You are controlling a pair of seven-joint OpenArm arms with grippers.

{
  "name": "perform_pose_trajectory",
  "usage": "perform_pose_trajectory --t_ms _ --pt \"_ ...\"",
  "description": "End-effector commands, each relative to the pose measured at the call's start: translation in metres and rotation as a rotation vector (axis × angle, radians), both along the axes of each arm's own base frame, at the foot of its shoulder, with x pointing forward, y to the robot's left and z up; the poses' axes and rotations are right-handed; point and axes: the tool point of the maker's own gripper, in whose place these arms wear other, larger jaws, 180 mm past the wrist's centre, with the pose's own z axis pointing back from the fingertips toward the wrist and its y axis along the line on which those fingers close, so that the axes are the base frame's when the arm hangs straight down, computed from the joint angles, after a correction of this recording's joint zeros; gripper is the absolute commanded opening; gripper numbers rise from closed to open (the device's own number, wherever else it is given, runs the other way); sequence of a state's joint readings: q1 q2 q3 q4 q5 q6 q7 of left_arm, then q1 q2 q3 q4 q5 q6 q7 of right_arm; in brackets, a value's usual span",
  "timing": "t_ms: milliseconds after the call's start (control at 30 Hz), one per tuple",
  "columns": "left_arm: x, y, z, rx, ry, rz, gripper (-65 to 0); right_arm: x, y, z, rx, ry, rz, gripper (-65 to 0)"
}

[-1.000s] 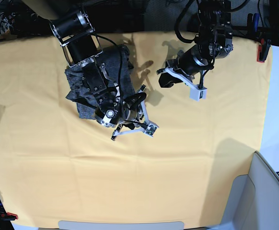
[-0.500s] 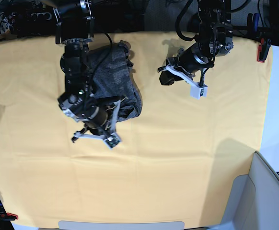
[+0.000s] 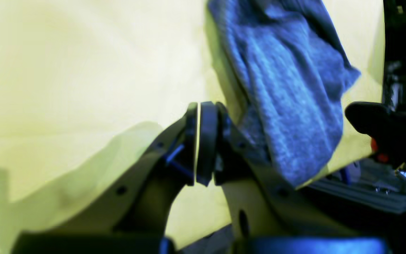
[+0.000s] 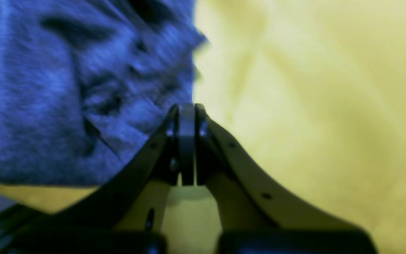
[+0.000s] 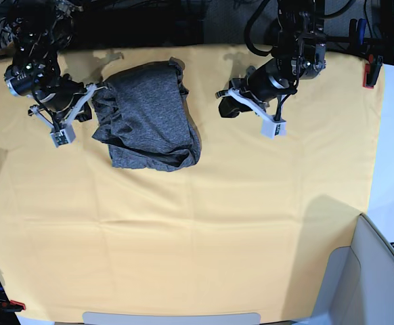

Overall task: Fold the T-shirt properly
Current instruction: 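Tuck the bundle's sides inward with both grippers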

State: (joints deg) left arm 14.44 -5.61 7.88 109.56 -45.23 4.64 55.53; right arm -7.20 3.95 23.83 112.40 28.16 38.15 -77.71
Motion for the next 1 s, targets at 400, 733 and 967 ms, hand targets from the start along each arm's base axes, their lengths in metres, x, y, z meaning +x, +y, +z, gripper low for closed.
perform_pose_trajectory --t_ms 400,733,967 --pt "0.002 -0.037 0.056 -0.048 -0.167 -0.109 -64.8 -0.006 0.008 -0.047 0.147 0.106 -0.026 -65.0" --pt "0.029 -0.092 0.090 -0.070 -0.295 -0.288 -64.6 -0.026 0.009 -0.062 0.157 0.163 -0.038 -65.0" --pt "0.070 -0.093 0.051 -0.030 -0.198 -0.271 -64.6 -0.043 0.010 -0.070 0.161 0.199 -0.045 -65.0"
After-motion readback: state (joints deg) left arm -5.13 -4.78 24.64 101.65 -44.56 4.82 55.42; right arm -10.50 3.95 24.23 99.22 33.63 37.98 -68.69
